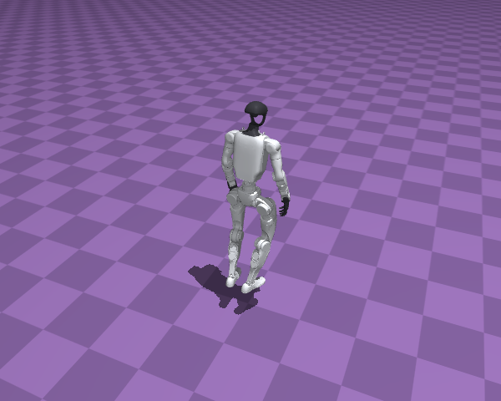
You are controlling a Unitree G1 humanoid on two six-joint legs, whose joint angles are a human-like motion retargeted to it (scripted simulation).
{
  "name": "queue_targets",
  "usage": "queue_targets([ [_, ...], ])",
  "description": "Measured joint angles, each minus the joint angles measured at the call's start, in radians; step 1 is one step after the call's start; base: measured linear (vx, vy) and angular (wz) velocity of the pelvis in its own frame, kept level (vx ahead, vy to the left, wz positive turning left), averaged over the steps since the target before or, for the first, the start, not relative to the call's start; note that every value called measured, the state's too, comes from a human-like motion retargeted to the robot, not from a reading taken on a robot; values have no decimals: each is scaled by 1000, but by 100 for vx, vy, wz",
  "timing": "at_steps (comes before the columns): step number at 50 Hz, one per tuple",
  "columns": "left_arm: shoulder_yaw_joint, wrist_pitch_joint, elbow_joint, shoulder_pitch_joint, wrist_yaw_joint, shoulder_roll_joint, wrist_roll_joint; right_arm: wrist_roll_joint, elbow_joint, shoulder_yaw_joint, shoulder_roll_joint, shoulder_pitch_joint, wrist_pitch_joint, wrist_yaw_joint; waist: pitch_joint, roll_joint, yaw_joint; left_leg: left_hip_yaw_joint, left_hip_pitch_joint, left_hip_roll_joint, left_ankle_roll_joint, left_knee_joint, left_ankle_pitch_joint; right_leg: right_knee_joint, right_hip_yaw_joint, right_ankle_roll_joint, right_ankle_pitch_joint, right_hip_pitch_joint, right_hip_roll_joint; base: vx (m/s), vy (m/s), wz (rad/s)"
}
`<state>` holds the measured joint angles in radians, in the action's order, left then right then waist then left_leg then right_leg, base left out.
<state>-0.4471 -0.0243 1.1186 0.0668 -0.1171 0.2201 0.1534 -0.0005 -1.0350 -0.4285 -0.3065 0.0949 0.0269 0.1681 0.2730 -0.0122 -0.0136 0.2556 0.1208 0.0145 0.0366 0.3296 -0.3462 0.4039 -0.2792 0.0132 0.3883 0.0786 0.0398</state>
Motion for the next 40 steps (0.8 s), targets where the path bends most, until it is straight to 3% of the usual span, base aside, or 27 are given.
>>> queue_targets([
  [40,7,-3,-12,-13,-39,-16,20,-41,-31,-4,-16,33,-4,10,-5,7,15,12,-19,-10,17,18,-7,45,25,0,10,-39,14,0,0,0],
])
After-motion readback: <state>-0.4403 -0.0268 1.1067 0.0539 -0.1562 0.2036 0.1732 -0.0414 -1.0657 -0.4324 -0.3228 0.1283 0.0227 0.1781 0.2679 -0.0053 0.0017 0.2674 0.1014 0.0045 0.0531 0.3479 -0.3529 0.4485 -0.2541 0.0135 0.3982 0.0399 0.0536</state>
